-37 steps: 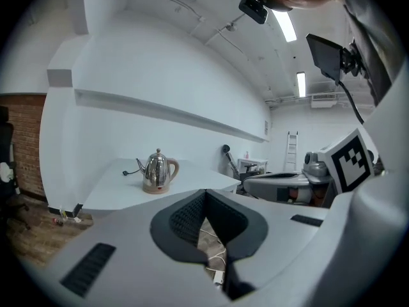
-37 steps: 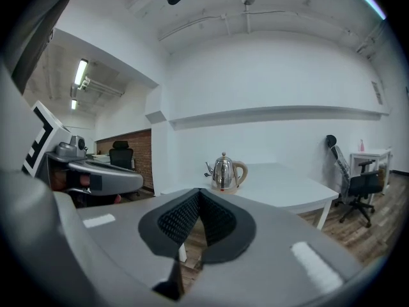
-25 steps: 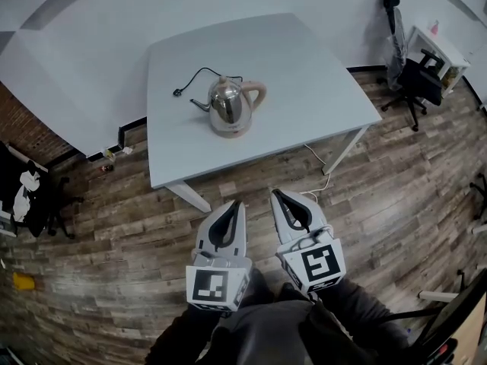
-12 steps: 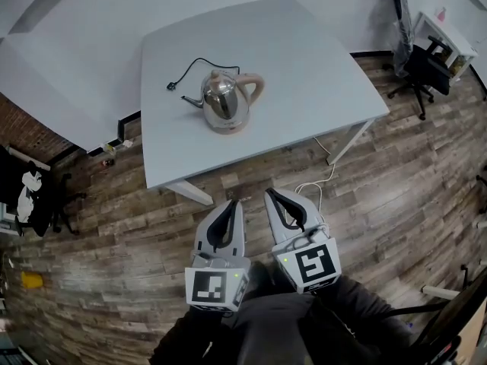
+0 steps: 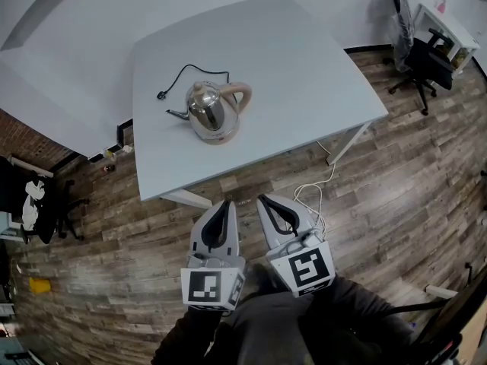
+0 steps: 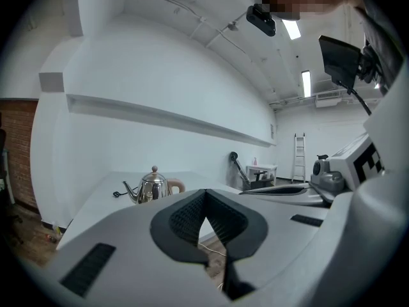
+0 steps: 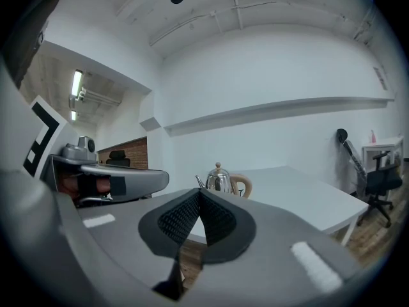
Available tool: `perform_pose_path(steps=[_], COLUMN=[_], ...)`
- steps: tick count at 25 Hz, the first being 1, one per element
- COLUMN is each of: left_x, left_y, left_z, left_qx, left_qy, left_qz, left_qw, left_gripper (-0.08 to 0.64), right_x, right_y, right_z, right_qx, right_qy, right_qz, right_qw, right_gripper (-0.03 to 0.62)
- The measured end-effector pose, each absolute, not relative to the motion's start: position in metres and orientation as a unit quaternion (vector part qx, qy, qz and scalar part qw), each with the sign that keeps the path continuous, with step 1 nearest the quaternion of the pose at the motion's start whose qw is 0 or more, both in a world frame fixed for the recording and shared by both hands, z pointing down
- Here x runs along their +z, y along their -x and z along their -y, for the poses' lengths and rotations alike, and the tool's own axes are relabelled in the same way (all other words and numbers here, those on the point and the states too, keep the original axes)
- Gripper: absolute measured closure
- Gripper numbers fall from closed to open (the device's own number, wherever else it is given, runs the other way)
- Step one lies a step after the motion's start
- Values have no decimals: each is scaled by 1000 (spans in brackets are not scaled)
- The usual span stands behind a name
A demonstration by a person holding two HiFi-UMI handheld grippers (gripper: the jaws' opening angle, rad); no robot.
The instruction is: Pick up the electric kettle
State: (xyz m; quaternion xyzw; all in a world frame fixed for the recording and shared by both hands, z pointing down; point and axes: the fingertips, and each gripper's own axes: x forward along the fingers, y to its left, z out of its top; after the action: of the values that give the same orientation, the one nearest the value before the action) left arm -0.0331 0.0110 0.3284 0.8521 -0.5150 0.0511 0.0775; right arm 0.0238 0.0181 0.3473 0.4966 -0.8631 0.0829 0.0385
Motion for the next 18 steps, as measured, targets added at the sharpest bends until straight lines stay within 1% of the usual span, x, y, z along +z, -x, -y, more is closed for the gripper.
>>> perform_pose_path(steps=[7, 18], left_x=[319, 344], left_y=[12, 41], left_z=[13, 74], left_qx=[51, 48], left_qy=[-852, -851], left_qz=[516, 516], left_qw=[68, 90], left_gripper=[561, 561], right_x=[345, 368], right_y=[-38, -10], right_z=[7, 69], right_qx=[82, 83], right_qy=[-486, -487], right_qz=[870, 867], right_qw=[31, 66], right_gripper=[591, 591])
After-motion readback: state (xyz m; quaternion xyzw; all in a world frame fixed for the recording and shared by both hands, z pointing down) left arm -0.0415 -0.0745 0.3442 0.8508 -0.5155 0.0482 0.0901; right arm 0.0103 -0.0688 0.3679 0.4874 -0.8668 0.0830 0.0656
